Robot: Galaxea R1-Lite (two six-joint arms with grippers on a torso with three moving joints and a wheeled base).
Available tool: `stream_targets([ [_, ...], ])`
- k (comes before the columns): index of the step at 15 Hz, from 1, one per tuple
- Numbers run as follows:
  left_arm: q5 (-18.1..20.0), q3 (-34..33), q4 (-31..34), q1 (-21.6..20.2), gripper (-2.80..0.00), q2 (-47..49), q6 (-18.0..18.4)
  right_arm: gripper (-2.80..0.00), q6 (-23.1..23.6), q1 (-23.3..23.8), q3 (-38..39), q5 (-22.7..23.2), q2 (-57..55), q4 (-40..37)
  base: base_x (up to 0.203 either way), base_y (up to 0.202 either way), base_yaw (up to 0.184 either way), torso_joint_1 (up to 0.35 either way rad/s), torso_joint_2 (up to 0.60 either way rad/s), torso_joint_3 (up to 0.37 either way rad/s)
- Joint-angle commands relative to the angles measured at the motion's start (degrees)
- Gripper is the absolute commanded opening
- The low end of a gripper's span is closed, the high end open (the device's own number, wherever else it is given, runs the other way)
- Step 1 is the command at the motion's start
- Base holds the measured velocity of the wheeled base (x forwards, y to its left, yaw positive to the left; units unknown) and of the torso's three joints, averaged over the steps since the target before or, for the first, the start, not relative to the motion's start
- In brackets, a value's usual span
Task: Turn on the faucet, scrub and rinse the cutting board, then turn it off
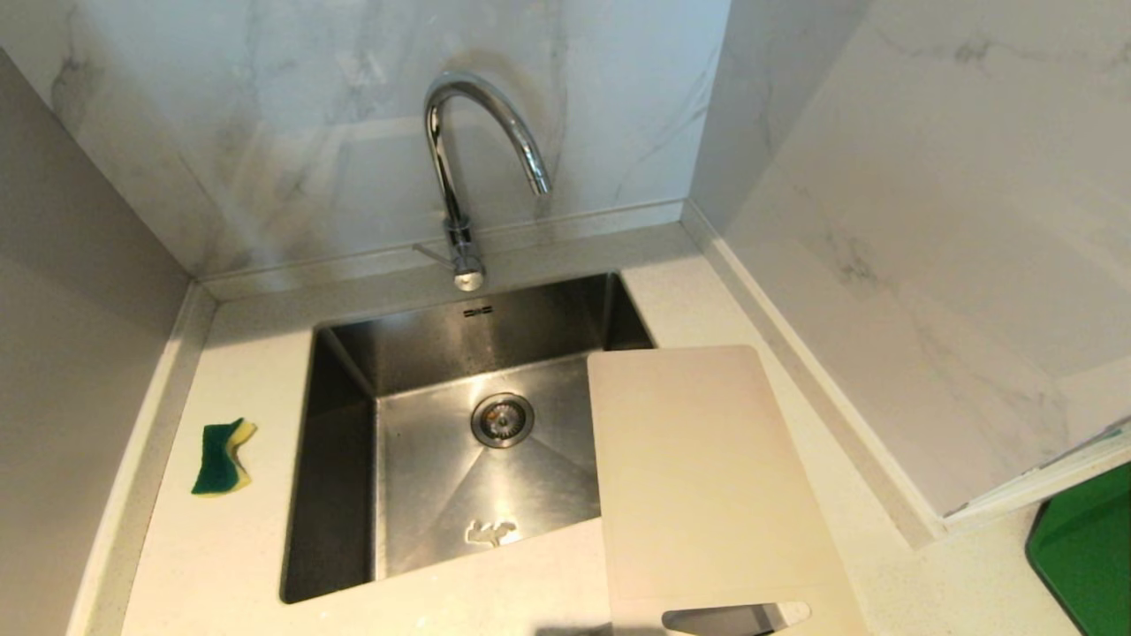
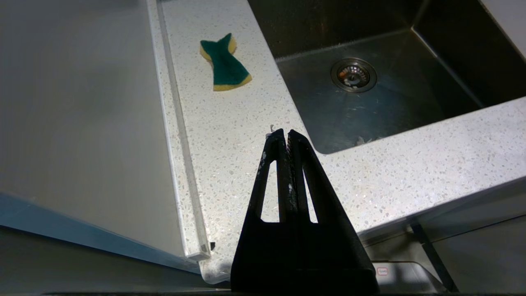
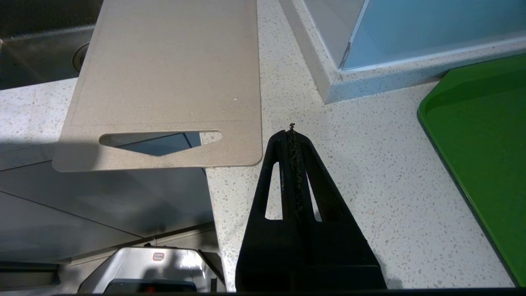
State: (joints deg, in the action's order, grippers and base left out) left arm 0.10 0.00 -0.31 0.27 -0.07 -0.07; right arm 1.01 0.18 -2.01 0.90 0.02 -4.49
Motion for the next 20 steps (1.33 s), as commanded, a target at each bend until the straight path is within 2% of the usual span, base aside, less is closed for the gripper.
stream_targets([
  [1,0.0,-0.2,0.0,0.0,-2.8,-0.1,0.0,-2.8,0.0,0.0,0.0,0.1,0.1,0.0,0.0,0.0,0.0,0.0,0.0,0.0],
  [20,0.0,-0.2,0.0,0.0,-2.8,-0.1,0.0,-2.8,0.0,0.0,0.0,0.1,0.1,-0.1,0.0,0.0,0.0,0.0,0.0,0.0],
])
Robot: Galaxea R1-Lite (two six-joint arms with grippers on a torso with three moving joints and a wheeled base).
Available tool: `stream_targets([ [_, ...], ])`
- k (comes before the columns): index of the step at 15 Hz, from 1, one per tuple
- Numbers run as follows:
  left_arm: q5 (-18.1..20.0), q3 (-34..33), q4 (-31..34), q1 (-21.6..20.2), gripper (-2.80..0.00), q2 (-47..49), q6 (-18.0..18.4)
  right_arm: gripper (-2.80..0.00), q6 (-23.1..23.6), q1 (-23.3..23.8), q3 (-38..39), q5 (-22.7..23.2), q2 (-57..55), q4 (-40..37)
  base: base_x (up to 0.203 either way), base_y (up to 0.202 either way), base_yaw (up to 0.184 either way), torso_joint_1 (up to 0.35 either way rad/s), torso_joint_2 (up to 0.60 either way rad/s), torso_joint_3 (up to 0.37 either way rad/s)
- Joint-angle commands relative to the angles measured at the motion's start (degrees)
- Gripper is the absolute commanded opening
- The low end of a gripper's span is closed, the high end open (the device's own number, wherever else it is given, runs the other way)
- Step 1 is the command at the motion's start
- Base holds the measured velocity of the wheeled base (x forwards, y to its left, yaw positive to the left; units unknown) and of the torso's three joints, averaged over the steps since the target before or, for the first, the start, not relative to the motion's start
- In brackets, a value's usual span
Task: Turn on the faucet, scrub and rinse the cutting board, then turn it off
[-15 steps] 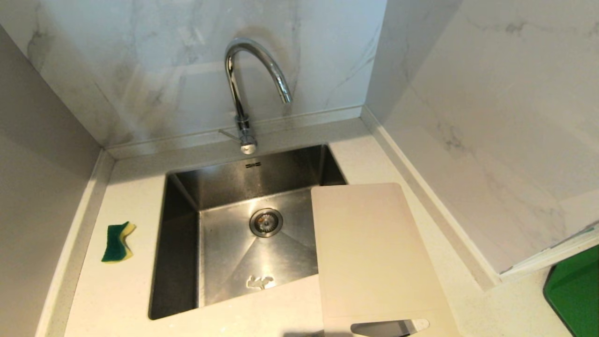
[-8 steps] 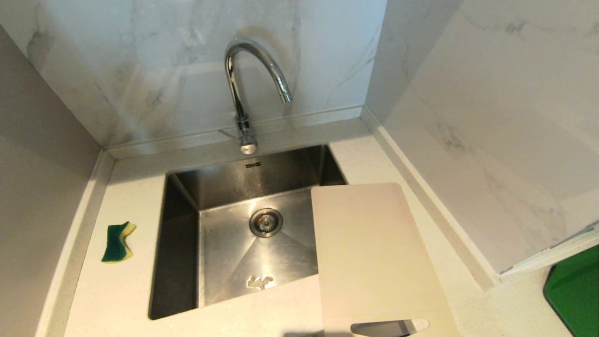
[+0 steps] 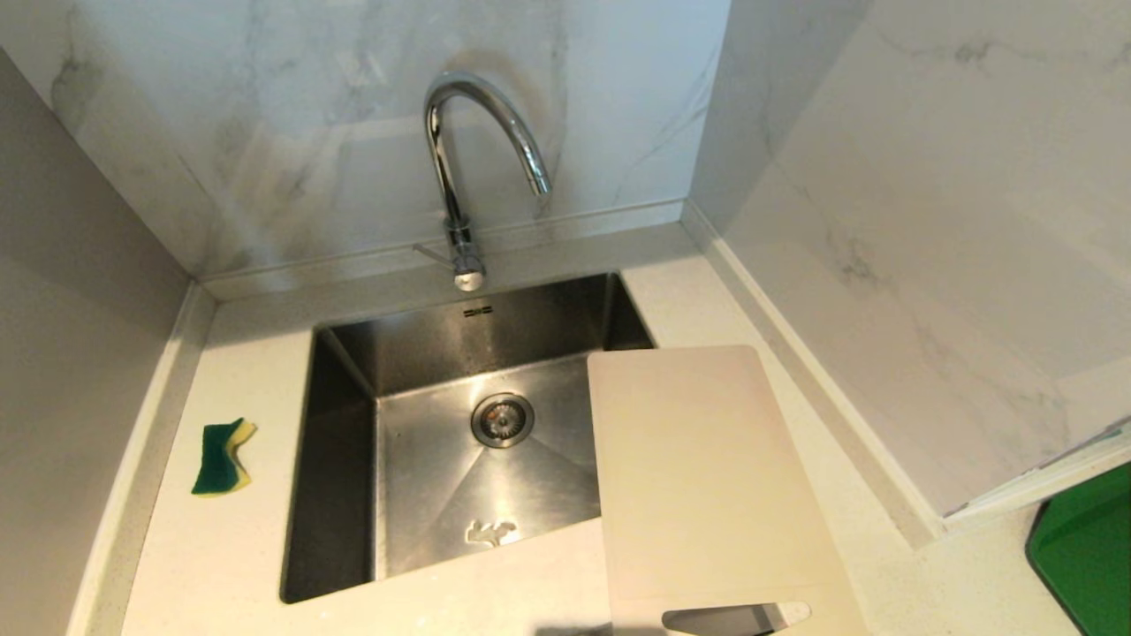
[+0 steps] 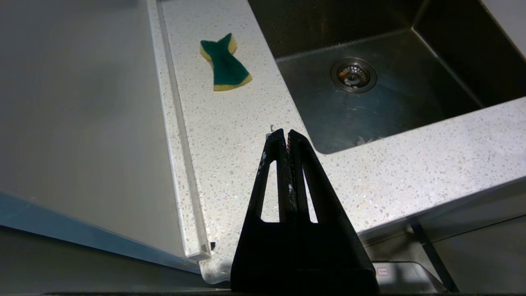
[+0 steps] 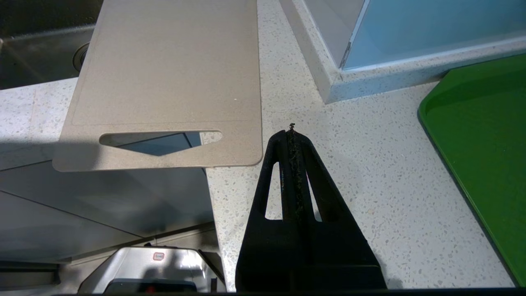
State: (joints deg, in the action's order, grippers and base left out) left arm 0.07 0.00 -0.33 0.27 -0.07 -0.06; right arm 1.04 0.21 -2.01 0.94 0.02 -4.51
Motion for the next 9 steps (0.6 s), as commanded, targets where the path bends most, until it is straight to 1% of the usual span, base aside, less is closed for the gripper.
stream_targets([
  [1,0.0,-0.2,0.0,0.0,-2.8,0.0,0.0,-2.8,0.0,0.0,0.0,0.0,0.1,0.0,0.0,0.0,0.0,0.0,0.0,0.0],
  [9,0.0,-0.2,0.0,0.0,-2.8,-0.1,0.0,-2.8,0.0,0.0,0.0,0.0,0.1,0.0,0.0,0.0,0.0,0.0,0.0,0.0],
])
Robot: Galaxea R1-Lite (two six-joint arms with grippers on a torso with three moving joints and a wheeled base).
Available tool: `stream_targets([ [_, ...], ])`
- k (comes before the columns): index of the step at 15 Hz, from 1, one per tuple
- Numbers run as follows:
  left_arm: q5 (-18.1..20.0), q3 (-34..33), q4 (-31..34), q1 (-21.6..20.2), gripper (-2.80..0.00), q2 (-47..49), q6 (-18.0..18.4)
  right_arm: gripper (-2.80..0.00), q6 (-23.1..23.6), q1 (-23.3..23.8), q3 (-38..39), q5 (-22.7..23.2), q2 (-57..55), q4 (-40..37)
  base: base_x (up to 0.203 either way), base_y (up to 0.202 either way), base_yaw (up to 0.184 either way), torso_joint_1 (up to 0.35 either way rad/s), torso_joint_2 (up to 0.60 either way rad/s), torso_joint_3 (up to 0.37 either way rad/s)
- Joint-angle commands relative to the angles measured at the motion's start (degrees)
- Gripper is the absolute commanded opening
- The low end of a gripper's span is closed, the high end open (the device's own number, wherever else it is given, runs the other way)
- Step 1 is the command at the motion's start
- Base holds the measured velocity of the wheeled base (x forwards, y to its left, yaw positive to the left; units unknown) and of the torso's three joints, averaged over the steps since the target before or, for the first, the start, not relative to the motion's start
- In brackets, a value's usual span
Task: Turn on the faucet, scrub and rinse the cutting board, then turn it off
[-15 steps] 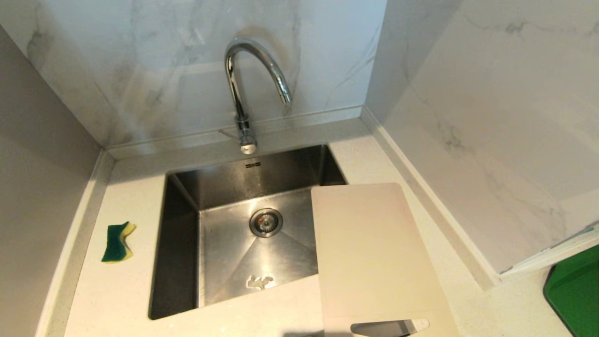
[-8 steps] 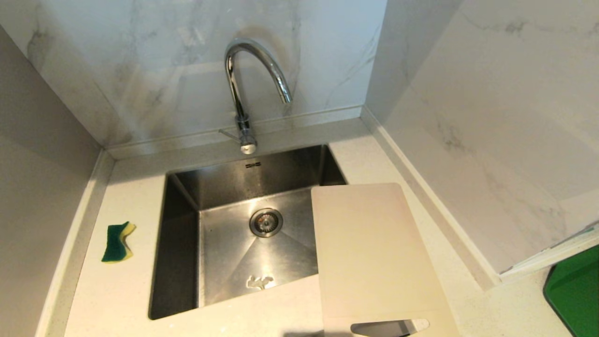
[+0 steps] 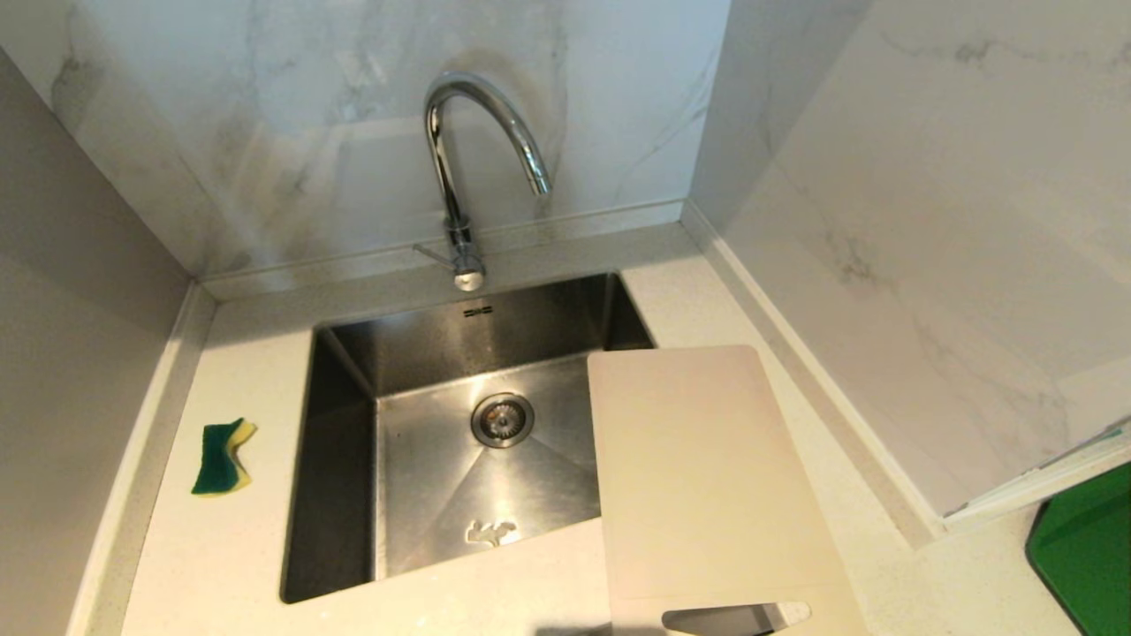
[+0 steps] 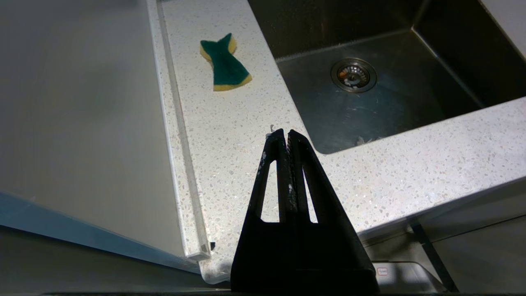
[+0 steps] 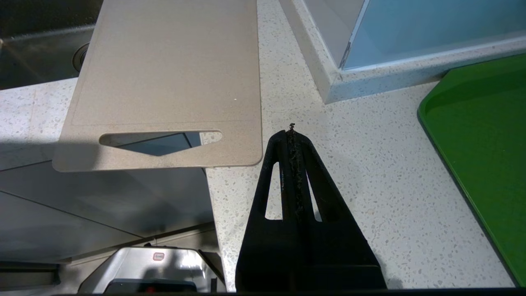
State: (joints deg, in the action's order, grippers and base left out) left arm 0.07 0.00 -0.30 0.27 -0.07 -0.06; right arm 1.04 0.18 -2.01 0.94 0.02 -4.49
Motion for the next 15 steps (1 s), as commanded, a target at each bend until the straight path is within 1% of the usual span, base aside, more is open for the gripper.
stream_targets([
  [1,0.0,-0.2,0.0,0.0,-2.8,-0.1,0.0,-2.8,0.0,0.0,0.0,0.0,0.1,0.0,0.0,0.0,0.0,0.0,0.0,0.0],
  [15,0.0,-0.2,0.0,0.0,-2.8,0.0,0.0,-2.8,0.0,0.0,0.0,0.0,0.1,0.0,0.0,0.0,0.0,0.0,0.0,0.0],
])
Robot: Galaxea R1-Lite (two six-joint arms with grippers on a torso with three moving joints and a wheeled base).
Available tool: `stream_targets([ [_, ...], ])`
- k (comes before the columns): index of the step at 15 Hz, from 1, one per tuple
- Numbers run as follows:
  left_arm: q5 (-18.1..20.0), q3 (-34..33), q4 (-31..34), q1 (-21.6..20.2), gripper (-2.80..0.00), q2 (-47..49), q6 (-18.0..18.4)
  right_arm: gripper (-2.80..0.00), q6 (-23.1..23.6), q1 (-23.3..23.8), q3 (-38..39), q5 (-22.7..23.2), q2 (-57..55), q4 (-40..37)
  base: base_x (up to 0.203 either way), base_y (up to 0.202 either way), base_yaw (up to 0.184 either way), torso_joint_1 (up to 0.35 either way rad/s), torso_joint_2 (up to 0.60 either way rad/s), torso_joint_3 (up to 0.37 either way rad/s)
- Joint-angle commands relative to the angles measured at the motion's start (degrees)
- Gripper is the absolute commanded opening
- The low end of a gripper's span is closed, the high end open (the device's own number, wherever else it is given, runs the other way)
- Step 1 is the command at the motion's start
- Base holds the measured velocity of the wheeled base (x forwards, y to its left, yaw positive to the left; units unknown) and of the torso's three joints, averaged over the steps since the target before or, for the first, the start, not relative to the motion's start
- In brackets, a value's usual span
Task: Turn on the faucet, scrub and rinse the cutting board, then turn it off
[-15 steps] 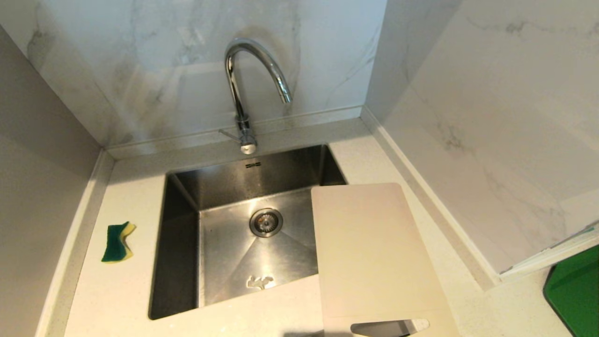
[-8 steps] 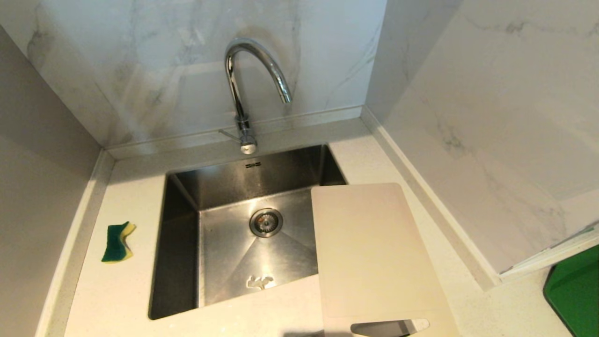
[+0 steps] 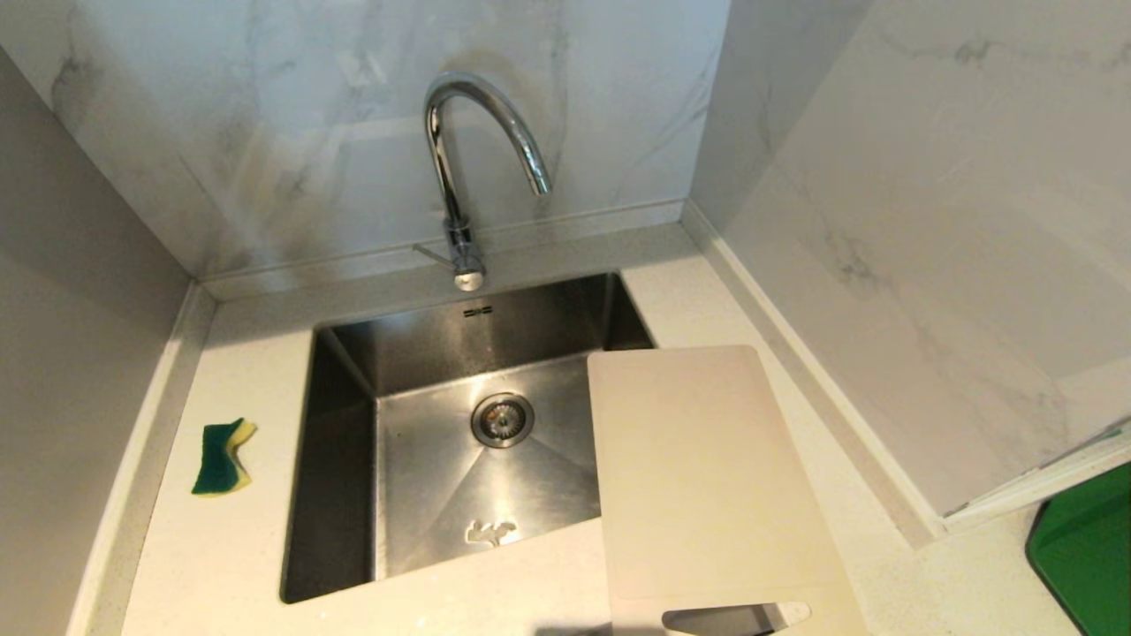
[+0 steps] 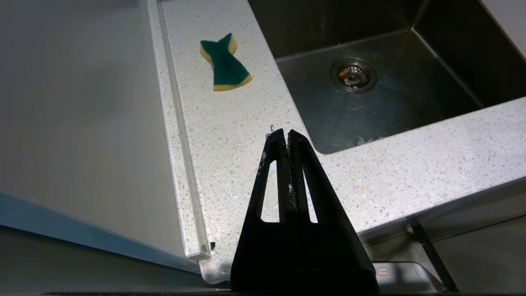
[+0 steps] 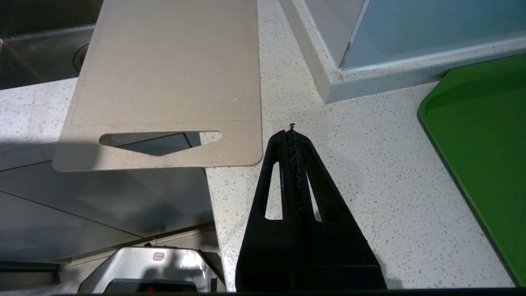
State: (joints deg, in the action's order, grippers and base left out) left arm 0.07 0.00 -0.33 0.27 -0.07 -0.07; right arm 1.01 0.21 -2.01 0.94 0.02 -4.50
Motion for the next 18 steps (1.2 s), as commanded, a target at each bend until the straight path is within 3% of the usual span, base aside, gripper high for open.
stream_targets([
  [1,0.0,-0.2,0.0,0.0,-2.8,-0.1,0.0,-2.8,0.0,0.0,0.0,0.0,0.1,0.0,0.0,0.0,0.0,0.0,0.0,0.0],
  [18,0.0,-0.2,0.0,0.0,-2.8,-0.1,0.0,-2.8,0.0,0.0,0.0,0.0,0.1,0.0,0.0,0.0,0.0,0.0,0.0,0.0],
])
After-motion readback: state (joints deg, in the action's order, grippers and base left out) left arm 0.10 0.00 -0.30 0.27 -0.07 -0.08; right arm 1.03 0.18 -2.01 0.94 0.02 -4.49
